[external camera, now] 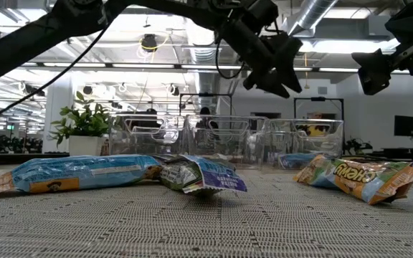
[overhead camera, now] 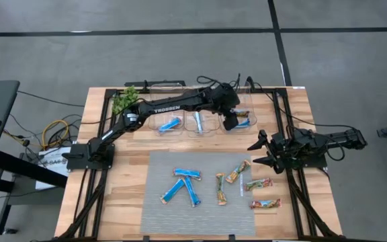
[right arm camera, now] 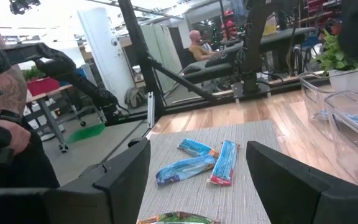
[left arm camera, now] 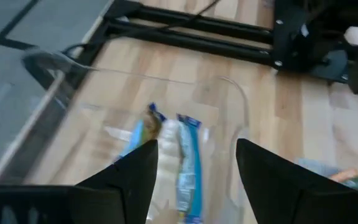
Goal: Pick and place Granola Bars by type
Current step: Put the orange granola bar into the middle transparent bin
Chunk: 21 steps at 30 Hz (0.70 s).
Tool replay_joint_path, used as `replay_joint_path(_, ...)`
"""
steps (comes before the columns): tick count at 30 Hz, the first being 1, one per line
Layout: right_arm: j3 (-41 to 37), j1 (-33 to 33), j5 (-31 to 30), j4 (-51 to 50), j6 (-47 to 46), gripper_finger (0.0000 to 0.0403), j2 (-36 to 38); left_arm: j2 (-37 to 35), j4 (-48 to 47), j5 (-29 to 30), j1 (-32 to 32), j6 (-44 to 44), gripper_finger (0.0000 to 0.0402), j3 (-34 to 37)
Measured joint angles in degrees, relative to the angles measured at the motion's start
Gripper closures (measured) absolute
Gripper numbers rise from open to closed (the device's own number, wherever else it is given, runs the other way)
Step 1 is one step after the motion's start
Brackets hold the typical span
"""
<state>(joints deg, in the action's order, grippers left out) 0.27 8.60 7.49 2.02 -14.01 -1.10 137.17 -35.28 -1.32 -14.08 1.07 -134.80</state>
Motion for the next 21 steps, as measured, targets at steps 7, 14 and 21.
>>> replay_joint_path(7,0.00,0.00,-0.01,-0.04,-0.01,0.0143,-0.02,-9.60,5.06,0.81,2.11,2.53,0.0192,12.52)
replay_joint_path(14,0.00,0.00,-0.01,-0.04,-0.01,0.0143,-0.02,-27.90,18.88,8.46,5.91,7.67,0.0192,41.84)
replay_joint_path(21,0.00,0.00,-0.01,-0.02,-0.01,0.0143,0.00,-40.89,20.87,15.85,14.68,18.45,0.0192,61.30)
